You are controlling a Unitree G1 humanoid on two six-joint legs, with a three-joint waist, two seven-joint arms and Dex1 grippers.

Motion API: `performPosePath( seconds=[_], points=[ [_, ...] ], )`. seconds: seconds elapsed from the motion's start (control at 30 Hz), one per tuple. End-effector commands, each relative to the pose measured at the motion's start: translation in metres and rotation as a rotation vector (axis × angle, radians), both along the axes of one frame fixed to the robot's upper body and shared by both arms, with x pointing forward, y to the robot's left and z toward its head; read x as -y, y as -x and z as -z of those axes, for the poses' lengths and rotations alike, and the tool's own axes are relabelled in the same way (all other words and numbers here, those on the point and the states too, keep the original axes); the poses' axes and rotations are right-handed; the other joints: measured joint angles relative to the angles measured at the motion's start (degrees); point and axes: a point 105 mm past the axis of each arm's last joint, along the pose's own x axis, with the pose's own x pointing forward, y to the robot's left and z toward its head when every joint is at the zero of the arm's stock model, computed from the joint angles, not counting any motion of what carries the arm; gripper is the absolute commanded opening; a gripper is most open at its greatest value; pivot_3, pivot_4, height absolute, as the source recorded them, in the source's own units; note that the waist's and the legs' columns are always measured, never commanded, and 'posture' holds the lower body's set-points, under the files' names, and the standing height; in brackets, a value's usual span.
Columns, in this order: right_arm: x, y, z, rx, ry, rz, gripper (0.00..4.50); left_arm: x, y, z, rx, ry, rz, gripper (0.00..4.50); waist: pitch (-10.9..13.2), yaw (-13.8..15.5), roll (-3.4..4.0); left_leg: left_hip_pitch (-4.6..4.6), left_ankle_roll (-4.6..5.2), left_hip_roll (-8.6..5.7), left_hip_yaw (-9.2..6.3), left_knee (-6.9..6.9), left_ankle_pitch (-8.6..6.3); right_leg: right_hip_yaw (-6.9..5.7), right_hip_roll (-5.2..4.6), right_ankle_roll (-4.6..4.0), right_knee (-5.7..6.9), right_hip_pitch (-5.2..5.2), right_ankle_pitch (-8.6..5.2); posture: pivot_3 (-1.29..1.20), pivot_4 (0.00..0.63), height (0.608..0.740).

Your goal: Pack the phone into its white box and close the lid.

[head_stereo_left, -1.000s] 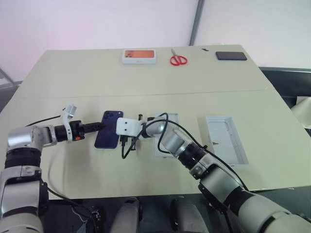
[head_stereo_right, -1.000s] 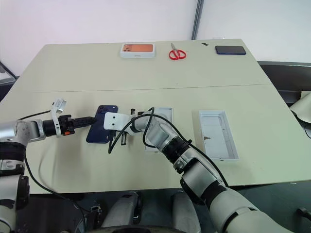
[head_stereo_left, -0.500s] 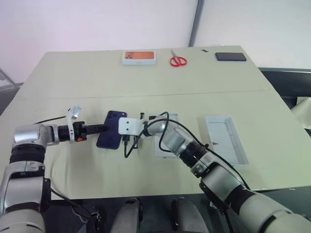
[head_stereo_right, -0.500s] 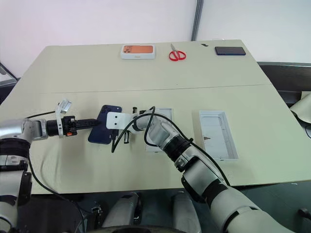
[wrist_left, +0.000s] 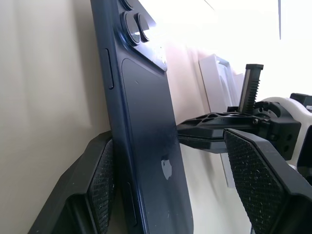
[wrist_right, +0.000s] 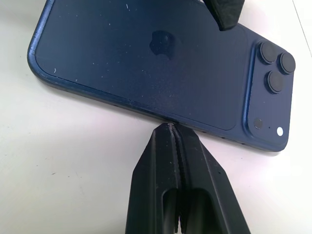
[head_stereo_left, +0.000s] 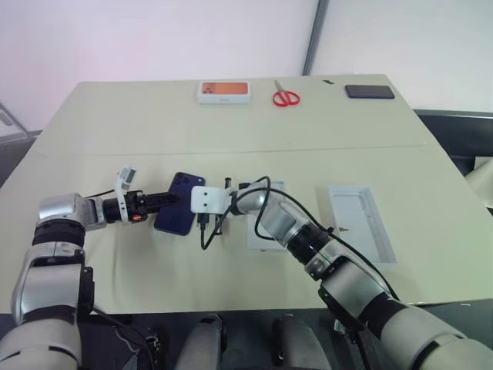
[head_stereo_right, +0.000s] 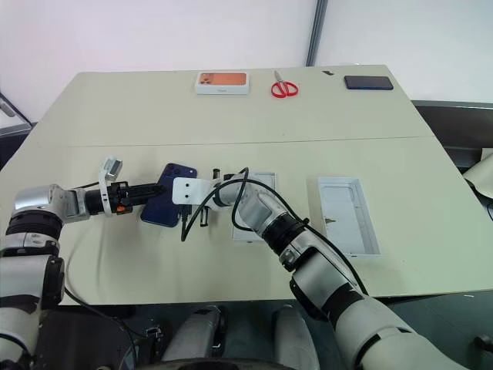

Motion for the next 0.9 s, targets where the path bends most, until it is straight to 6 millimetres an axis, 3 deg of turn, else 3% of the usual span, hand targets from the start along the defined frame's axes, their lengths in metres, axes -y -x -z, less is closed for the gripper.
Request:
performPosePath(
  seconds=[0.03,0.57,0.67,0.77,0.8,0.9],
  points=[
    [-0.0015,-0.0013,-0.0066,0.022,-0.011,-0.008,0.07,0.0068,0.0047,0.0187,-0.073,-0.019,0.014,3.45,0.0,0.0,0.00,0.00,0.00,0.00,0.00,0.00,0.00,0.00,0.00,0.00,0.00,0.00,0.00,0.00,0.150,0.740],
    [0.0016,-0.0015,-0.0032,0.023,0.000,-0.001,0.07,0.0077,0.0033,0.0148,-0.068,0.053,-0.020,3.45,0.0,0.0,0.00,-0.01,0.00,0.01,-0.01,0.00,0.00,0.00,0.01,0.00,0.01,-0.02,0.00,0.00,0.150,0.740],
    [0.0014,-0.0006,-0.0026,0.017,-0.001,-0.002,0.00,0.0081,0.0054,0.0160,-0.078,0.060,-0.016,2.68,0.0,-0.1,0.00,-0.01,0.00,0.01,-0.01,0.00,0.00,0.00,0.01,0.00,0.01,-0.03,0.00,0.00,0.150,0.740],
    [0.0021,-0.0006,-0.0026,0.016,0.001,-0.002,0.00,0.0065,0.0062,0.0146,-0.073,0.063,-0.018,1.07,0.0,-0.4,-0.01,-0.06,0.00,0.02,-0.01,-0.01,0.00,0.01,0.02,0.00,0.01,-0.11,0.00,0.00,0.150,0.740],
    [0.0024,-0.0007,-0.0026,0.016,0.001,-0.001,0.00,0.0050,0.0053,0.0150,-0.076,0.058,-0.030,0.72,0.0,-0.3,0.00,-0.08,0.00,0.02,-0.01,-0.01,0.00,0.01,0.03,0.00,0.01,-0.12,0.00,0.00,0.150,0.740],
    [0.0031,-0.0012,-0.0029,0.015,0.003,0.000,0.00,0.0032,0.0056,0.0145,-0.076,0.058,-0.033,0.72,0.0,-0.8,-0.01,-0.04,-0.02,0.04,-0.02,-0.01,0.01,0.00,0.05,-0.01,0.05,-0.10,0.00,0.00,0.150,0.740]
  ],
)
